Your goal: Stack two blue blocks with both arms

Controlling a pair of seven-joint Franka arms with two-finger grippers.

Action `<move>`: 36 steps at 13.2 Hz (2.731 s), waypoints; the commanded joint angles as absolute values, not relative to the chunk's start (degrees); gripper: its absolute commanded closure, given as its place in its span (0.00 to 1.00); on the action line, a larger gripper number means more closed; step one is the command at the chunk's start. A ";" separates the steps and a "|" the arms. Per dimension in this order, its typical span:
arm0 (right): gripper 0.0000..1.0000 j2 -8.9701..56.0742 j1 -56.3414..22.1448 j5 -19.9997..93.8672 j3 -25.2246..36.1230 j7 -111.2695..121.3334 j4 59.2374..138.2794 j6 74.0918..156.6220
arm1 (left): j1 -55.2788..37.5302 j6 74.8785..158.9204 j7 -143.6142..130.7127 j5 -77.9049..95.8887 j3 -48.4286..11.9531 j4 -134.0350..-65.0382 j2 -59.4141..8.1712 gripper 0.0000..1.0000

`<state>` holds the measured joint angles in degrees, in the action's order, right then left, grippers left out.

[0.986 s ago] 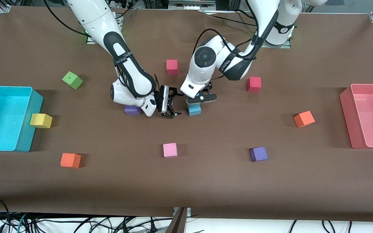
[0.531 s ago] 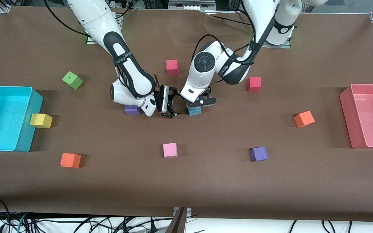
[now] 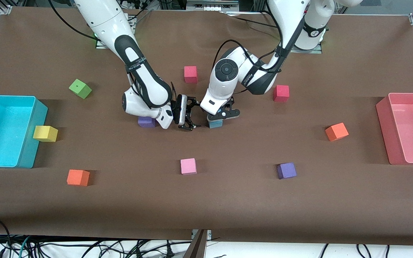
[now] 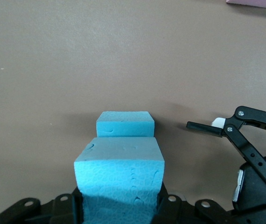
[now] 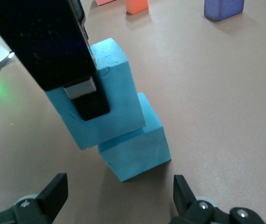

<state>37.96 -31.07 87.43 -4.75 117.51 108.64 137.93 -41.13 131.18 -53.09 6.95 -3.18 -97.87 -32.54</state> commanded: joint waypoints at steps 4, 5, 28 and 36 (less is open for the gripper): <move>0.00 37.00 -30.32 88.77 -5.45 118.65 109.25 137.37 | -42.19 132.36 -53.70 7.38 -1.85 -95.98 -34.63 0.92; 0.00 37.00 -30.32 88.77 -5.45 118.65 109.25 137.37 | -42.19 132.36 -53.70 7.38 -1.76 -95.98 -34.63 0.92; 0.00 9.93 -30.06 36.62 24.57 67.99 107.71 91.11 | -19.97 109.19 -35.72 7.38 -4.31 -96.42 -13.47 0.00; 0.00 14.05 -30.93 9.43 27.51 13.33 94.84 87.61 | -10.20 93.44 -12.59 -1.04 -2.64 -96.15 -4.67 0.00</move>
